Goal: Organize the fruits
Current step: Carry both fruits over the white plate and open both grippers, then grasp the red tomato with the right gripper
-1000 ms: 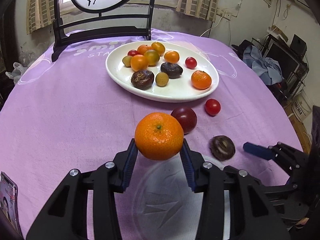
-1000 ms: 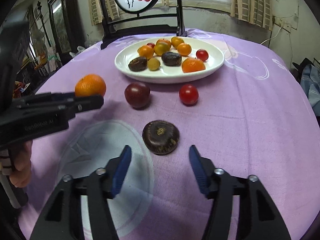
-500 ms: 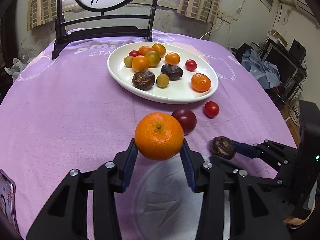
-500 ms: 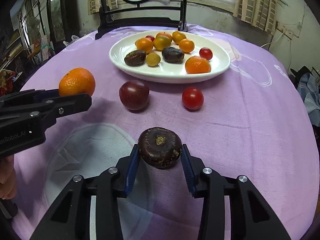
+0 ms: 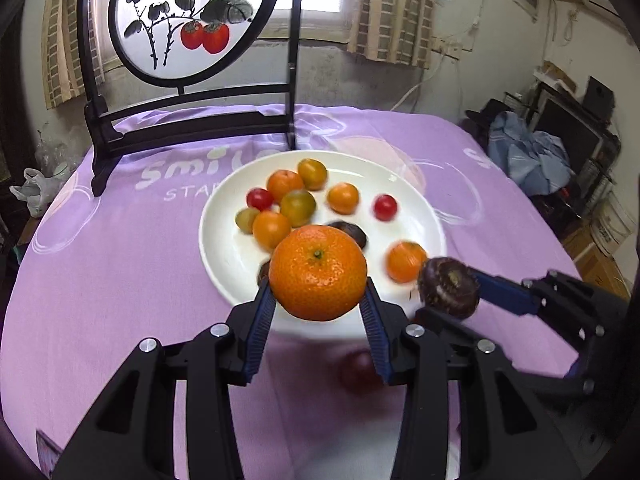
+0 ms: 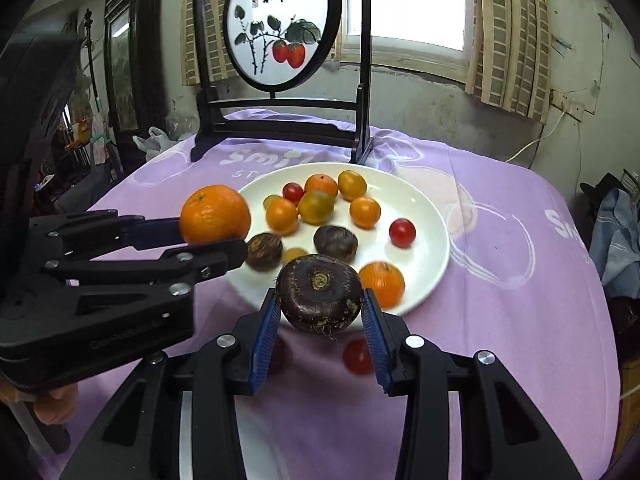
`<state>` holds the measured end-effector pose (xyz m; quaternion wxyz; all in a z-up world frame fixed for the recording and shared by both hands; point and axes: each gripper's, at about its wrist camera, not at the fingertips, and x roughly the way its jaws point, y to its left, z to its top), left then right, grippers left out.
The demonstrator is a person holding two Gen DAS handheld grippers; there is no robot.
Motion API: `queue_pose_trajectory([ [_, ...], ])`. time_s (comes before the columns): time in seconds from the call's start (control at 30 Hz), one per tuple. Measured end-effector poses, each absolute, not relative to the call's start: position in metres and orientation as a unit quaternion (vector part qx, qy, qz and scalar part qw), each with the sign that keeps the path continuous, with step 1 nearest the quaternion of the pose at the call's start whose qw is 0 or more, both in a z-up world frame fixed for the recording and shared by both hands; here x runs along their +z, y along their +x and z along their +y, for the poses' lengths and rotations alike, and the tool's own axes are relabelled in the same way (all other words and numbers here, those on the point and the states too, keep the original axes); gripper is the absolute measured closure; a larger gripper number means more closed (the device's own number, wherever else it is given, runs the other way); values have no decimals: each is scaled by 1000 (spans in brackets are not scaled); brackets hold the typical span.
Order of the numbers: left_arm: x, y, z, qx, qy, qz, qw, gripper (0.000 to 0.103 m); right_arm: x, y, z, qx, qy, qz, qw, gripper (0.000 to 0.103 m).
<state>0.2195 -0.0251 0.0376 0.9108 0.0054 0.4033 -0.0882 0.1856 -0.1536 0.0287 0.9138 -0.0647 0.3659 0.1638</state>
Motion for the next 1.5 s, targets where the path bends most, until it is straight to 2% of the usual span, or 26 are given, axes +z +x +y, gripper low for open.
queue_pose_trajectory([
  [0.2,12,273,-25,-56,4,436,898,60,0,230,-139,151,-59,383,910,60],
  [0.27,9,280,-23,-42,-2,438,898,51,-4,236,-141,153,-42,386,909,57],
  [0.3,11,280,-22,-34,-6,430,902,38,-5,236,-143,152,-35,386,909,56],
  [0.33,15,277,-20,-28,-9,419,908,32,-3,234,-147,153,-28,384,910,56],
  [0.47,30,262,-21,-32,-6,400,916,28,2,219,-159,157,-21,380,911,56],
  [0.57,40,246,-21,-32,-10,394,918,21,7,204,-173,161,-4,385,909,53],
  [0.63,45,230,-21,-36,-13,389,921,20,9,194,-180,159,0,386,909,50],
  [0.77,46,194,-26,-47,-17,394,918,19,11,169,-194,151,-2,389,909,49],
  [0.83,44,175,-26,-49,-24,388,920,13,11,155,-199,151,-3,389,909,49],
  [1.03,20,127,-26,-46,-28,391,919,12,1,121,-208,150,-7,393,907,44],
  [1.2,-9,115,-24,-46,-29,418,907,12,-14,115,-211,143,-12,412,900,44],
  [1.5,-23,122,-13,-50,-19,429,902,12,-37,138,-197,131,-39,444,886,44],
])
